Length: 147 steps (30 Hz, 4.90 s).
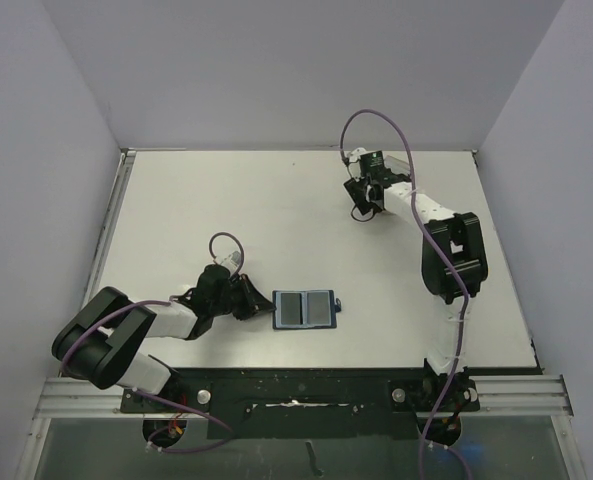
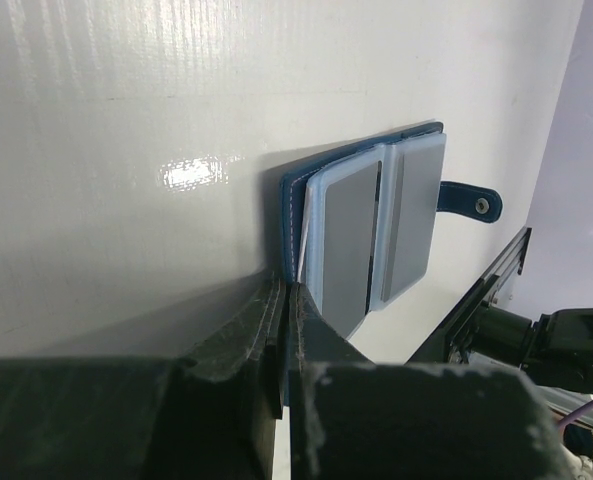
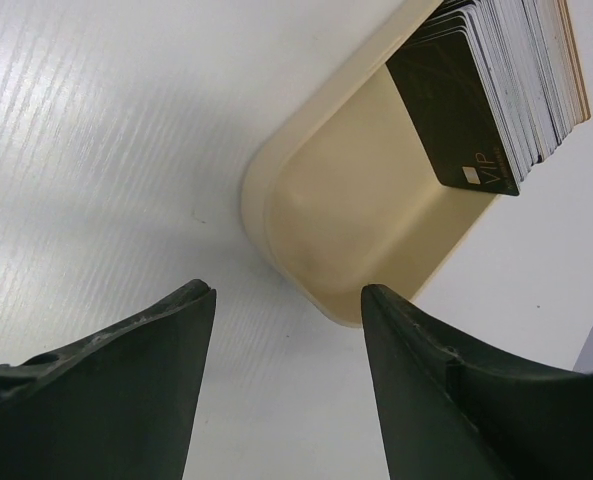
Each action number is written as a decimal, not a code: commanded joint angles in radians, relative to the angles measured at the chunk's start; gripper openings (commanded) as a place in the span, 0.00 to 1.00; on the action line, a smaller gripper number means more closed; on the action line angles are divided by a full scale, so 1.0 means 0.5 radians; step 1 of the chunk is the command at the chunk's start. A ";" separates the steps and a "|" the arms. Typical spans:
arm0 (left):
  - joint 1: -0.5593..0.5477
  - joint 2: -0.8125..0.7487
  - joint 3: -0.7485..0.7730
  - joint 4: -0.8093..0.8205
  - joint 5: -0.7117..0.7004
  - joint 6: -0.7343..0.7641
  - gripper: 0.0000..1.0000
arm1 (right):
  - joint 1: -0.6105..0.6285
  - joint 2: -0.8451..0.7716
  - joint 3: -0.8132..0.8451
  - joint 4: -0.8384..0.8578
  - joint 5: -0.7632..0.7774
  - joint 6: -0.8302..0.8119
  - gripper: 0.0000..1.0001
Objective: Put the credit cards into the card holder
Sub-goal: Move the storage box to the center of the board, then pick up the credit card from the storage box.
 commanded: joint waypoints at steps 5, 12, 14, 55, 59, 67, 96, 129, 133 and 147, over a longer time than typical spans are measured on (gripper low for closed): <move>-0.002 0.016 -0.002 0.133 0.048 -0.009 0.00 | -0.100 0.059 0.130 0.062 -0.106 -0.094 0.62; -0.002 0.016 0.000 0.127 0.046 -0.012 0.00 | -0.114 0.054 0.068 0.078 -0.249 -0.102 0.61; -0.002 0.018 -0.001 0.126 0.046 -0.012 0.00 | -0.118 0.055 0.043 0.086 -0.256 -0.099 0.60; -0.002 -0.047 -0.082 0.167 0.036 -0.045 0.00 | 0.084 -0.188 -0.290 -0.117 -0.400 0.379 0.46; -0.002 -0.046 -0.089 0.175 0.036 -0.048 0.00 | 0.130 -0.236 -0.345 -0.128 -0.428 0.451 0.46; -0.004 -0.032 -0.086 0.187 0.035 -0.052 0.00 | 0.271 -0.278 -0.393 -0.140 -0.487 0.579 0.46; -0.011 -0.016 -0.059 0.174 0.053 -0.049 0.00 | 0.257 -0.344 0.024 -0.352 0.019 0.351 0.60; -0.013 0.060 -0.019 0.189 0.059 -0.045 0.00 | -0.173 0.144 0.192 -0.114 -0.753 0.208 0.65; -0.016 0.089 -0.019 0.215 0.073 -0.054 0.00 | -0.171 0.097 0.151 -0.122 -0.838 0.242 0.58; -0.029 0.076 -0.037 0.241 0.067 -0.073 0.00 | -0.169 -0.059 0.015 -0.119 -0.832 0.280 0.31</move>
